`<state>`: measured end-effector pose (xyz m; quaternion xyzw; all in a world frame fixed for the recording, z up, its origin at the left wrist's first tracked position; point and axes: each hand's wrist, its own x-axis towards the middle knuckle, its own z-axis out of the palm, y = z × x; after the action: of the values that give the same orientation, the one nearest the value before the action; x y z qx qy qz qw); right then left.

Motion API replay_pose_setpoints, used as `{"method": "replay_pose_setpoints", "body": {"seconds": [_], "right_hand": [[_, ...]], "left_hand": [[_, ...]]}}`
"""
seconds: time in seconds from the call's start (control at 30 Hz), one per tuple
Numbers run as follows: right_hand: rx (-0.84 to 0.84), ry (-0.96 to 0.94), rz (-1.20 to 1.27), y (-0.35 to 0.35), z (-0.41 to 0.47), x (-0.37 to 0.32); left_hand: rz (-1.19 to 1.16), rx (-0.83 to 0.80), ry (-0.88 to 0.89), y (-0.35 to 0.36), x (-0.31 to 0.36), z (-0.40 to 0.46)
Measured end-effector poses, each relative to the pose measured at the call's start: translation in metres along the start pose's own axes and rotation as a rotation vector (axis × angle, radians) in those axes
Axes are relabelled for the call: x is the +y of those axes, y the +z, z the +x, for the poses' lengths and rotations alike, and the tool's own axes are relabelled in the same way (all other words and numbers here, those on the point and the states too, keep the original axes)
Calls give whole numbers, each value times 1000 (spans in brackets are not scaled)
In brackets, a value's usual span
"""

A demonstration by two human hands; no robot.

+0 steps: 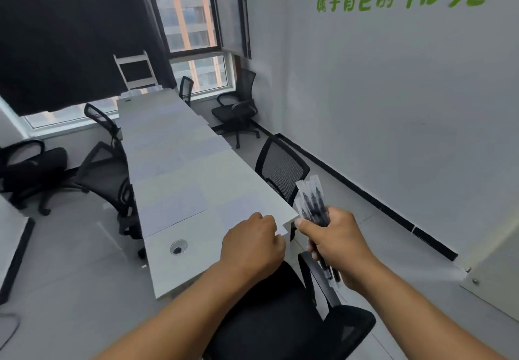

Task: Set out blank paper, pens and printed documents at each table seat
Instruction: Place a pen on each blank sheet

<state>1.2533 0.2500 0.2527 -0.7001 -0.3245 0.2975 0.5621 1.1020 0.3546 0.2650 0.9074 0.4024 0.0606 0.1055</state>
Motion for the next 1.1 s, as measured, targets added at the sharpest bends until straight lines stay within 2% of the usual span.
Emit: {"method": "replay_pose_setpoints", "body": {"seconds": [0.3, 0.5, 0.77, 1.1], "right_hand": [[-139, 17, 80, 36, 53, 15], [-172, 11, 64, 49, 90, 13], [-232, -7, 58, 44, 143, 6], [-444, 24, 101, 16, 245, 43]], "left_hand": [[-43, -20, -206, 15, -41, 14], [-93, 8, -249, 22, -61, 56], [-103, 66, -308, 25, -57, 100], [-116, 96, -547, 47, -21, 155]]}}
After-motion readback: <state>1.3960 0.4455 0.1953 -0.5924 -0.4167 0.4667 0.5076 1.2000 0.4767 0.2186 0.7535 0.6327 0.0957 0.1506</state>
